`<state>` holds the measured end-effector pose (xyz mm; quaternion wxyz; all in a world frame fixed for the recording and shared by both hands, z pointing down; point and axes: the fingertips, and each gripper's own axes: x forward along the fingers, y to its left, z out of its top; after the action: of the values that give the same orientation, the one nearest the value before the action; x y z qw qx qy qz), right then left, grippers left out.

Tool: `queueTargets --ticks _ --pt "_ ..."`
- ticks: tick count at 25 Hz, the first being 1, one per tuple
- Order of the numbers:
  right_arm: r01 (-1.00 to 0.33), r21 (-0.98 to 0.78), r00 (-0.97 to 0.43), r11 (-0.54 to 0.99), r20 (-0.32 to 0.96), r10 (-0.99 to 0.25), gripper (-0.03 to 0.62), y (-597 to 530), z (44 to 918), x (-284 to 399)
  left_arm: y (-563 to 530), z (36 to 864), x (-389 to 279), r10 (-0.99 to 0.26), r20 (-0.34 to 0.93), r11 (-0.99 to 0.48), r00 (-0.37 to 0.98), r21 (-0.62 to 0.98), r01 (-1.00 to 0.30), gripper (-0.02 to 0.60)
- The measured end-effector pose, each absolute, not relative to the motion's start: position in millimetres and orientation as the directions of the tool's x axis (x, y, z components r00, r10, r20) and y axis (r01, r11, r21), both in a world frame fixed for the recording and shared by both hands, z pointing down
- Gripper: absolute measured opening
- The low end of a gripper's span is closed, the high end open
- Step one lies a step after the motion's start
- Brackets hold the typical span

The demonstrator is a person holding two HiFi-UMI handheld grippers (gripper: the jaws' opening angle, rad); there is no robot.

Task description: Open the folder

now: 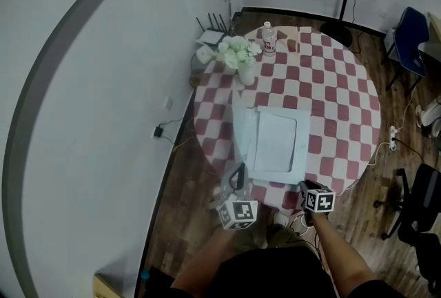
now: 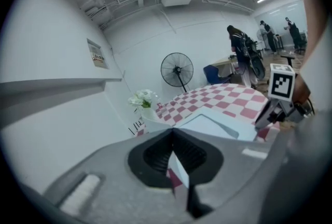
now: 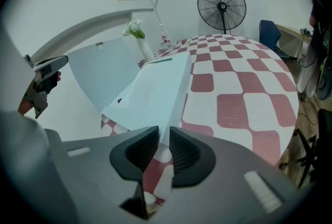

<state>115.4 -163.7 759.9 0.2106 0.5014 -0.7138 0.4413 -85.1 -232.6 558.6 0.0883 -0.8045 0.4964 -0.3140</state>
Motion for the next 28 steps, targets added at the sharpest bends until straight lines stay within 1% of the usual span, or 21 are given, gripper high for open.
queueTargets --ticks 8,15,19,22,24,28 --pt "-0.929 -0.368 -0.327 0.040 0.767 -0.552 0.066 -164 757 107 -249 560 -170 -0.873 0.411 -0.435 0.264 -0.409 -0.802 0.006" --pt "-0.947 -0.320 -0.253 -0.019 0.783 -0.568 0.063 -164 754 102 -264 582 -255 -0.879 0.444 -0.349 0.175 -0.348 -0.870 0.015" --pt "-0.952 -0.299 -0.208 -0.065 0.788 -0.580 0.050 -164 755 96 -266 607 -307 -0.861 0.494 -0.300 0.121 -0.301 -0.905 0.023" --pt "-0.956 -0.276 -0.167 -0.098 0.788 -0.593 0.028 -167 757 94 -271 621 -322 -0.844 0.519 -0.317 0.138 -0.273 -0.908 0.020" --pt "-0.960 -0.258 -0.143 -0.112 0.791 -0.594 0.028 -168 758 93 -275 625 -325 -0.840 0.522 -0.322 0.150 -0.257 -0.911 0.020" --pt "-0.964 -0.239 -0.130 -0.112 0.799 -0.587 0.028 -168 759 90 -283 645 -343 -0.816 0.564 -0.281 0.127 -0.195 -0.940 0.014"
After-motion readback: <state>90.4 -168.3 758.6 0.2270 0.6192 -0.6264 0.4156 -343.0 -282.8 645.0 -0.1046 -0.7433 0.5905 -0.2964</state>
